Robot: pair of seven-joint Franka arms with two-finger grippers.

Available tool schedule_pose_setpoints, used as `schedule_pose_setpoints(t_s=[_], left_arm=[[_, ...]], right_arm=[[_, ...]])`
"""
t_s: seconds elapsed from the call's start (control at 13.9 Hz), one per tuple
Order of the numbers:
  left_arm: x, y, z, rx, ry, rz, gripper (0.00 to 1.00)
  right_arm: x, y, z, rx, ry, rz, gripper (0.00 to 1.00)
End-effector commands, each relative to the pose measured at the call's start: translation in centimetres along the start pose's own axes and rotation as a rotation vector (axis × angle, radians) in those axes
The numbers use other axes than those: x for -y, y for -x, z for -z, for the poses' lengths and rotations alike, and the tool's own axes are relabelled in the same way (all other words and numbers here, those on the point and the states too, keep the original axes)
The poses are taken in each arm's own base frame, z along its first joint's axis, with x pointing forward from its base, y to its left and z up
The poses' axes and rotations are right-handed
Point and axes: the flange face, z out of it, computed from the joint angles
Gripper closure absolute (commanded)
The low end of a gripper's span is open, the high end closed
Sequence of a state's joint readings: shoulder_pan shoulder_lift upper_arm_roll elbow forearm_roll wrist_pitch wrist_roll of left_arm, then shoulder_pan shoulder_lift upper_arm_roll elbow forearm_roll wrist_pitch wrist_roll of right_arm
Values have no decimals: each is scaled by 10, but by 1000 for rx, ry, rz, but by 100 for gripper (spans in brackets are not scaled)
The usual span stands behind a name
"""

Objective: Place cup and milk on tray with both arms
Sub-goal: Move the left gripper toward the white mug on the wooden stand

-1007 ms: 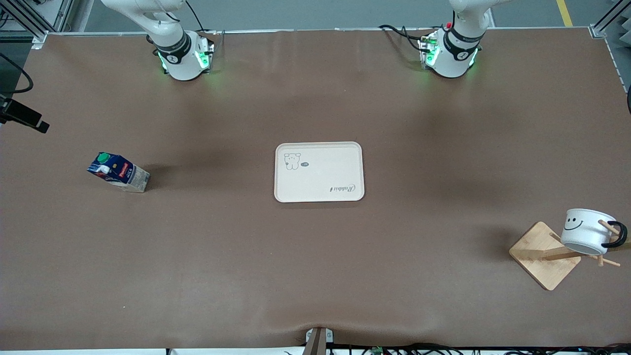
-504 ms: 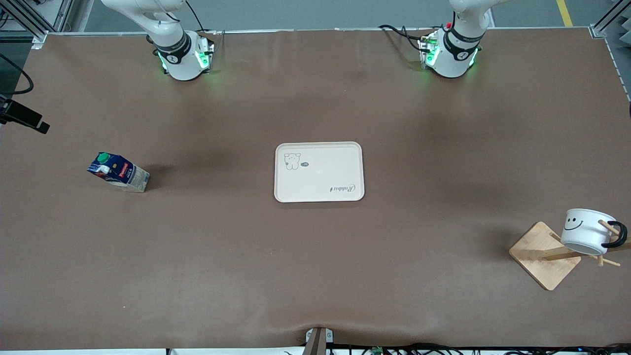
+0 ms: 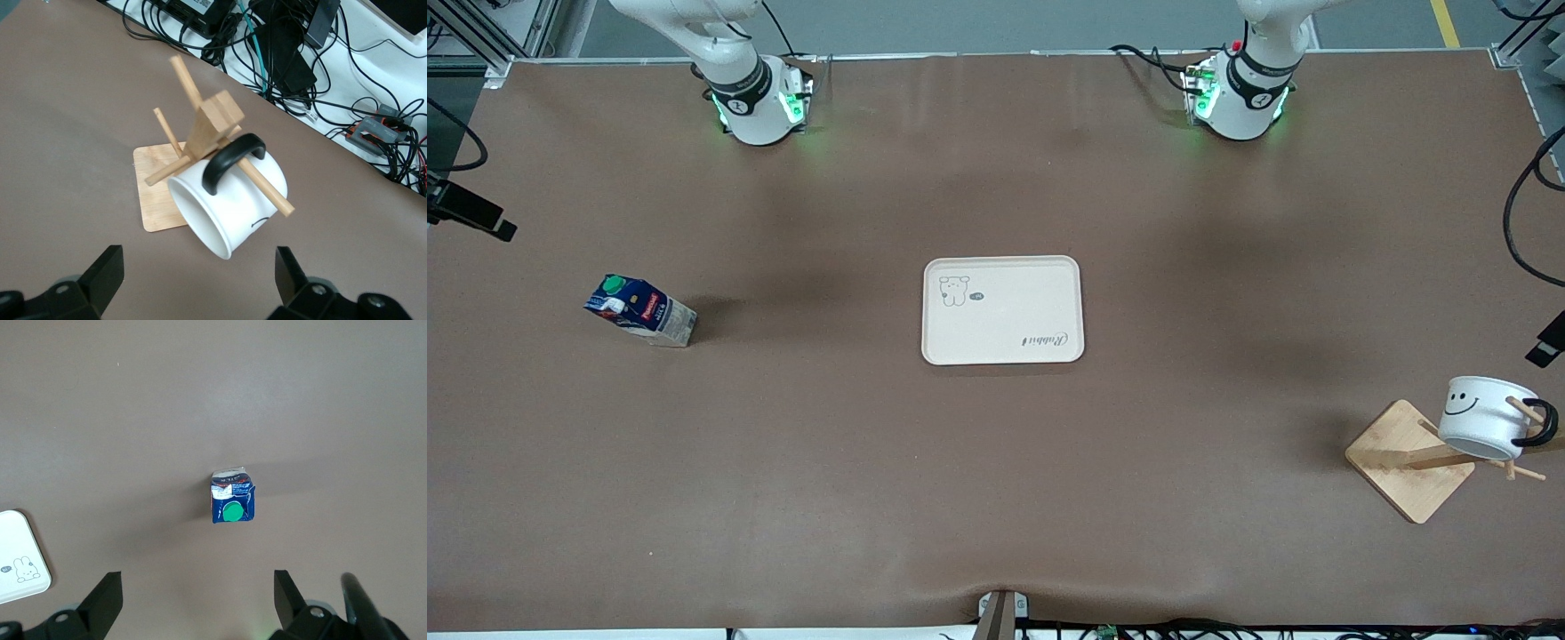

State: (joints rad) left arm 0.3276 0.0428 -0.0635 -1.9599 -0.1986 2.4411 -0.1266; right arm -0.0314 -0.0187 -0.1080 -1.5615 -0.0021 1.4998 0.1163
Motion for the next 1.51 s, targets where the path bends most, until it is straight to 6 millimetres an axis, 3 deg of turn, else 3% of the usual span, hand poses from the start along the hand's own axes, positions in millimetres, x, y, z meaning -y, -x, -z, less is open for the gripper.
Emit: schedule_pose_setpoints(t_s=[0.0,0.07,0.29,0.58,0.79,1.44], left_arm=[[-5,11,-14,-29,17,14,0],[-3,15,-24,-43,15,16,0],[-6,23,-49,-79,20,9,0],[-15,26,-69,-105,33,-7,1],[-18,28,-80,-109,36,-18,25],[-32,29,-79,-118,46,-58,87]], right_arm=[[8,-21,-31,55,25,-6,0],[10,-25,-37,64,35,0,0],[8,-26,-32,51,36,-2,0],[10,-30,-26,34,35,-2,0],[11,-32,-23,27,29,-2,0],[12,-41,-21,-4,24,5,0]])
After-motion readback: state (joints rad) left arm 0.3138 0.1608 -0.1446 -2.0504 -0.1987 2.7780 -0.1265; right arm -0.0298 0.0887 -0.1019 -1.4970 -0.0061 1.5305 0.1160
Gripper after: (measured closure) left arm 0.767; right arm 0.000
